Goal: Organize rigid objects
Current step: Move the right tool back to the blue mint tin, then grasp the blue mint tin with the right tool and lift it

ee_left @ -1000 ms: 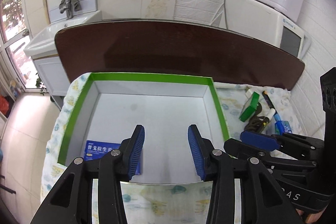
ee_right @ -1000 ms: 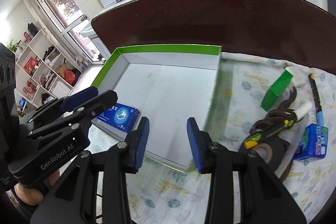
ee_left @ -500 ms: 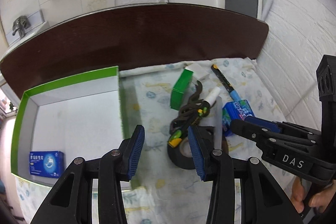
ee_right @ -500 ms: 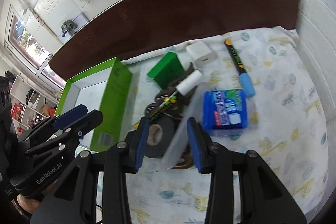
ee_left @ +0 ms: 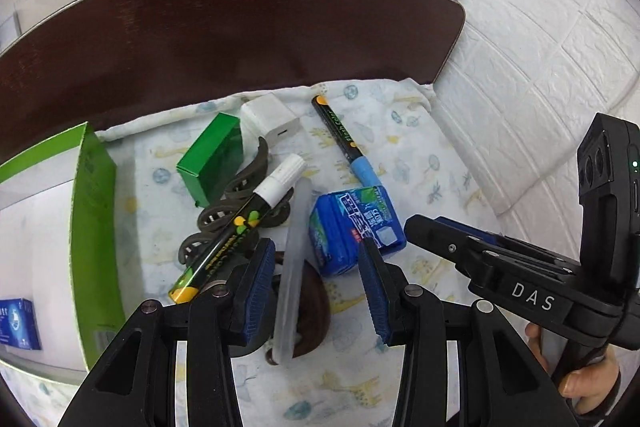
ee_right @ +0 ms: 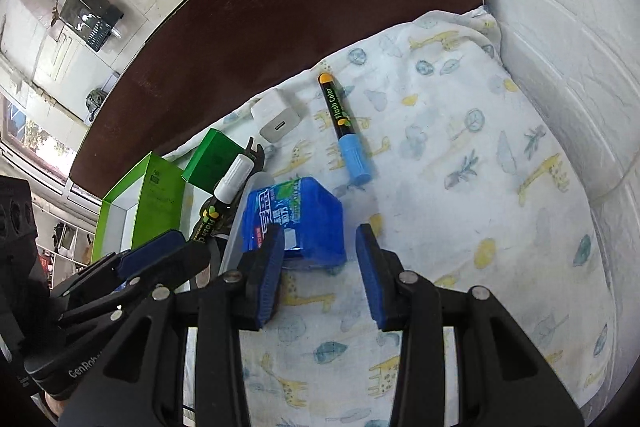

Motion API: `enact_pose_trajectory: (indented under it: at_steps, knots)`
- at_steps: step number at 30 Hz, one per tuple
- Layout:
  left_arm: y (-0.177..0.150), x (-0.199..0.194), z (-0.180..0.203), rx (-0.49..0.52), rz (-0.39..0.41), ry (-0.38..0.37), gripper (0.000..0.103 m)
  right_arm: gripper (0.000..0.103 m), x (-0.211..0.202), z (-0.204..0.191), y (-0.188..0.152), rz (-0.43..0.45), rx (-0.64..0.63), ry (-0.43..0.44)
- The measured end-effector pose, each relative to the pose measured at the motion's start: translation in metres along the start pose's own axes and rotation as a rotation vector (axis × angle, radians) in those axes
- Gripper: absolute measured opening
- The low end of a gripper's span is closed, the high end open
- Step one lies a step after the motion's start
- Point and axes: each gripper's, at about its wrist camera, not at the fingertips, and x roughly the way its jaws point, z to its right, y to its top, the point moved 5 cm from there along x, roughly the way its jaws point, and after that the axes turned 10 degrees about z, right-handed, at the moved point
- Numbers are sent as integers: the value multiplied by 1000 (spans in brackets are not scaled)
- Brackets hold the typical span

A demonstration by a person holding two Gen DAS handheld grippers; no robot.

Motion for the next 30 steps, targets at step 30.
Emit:
enact_pose_trajectory:
  at_steps: [30]
  knots:
    - [2, 42, 4, -107, -109, -177, 31, 20, 24, 6, 3, -99, 76, 179]
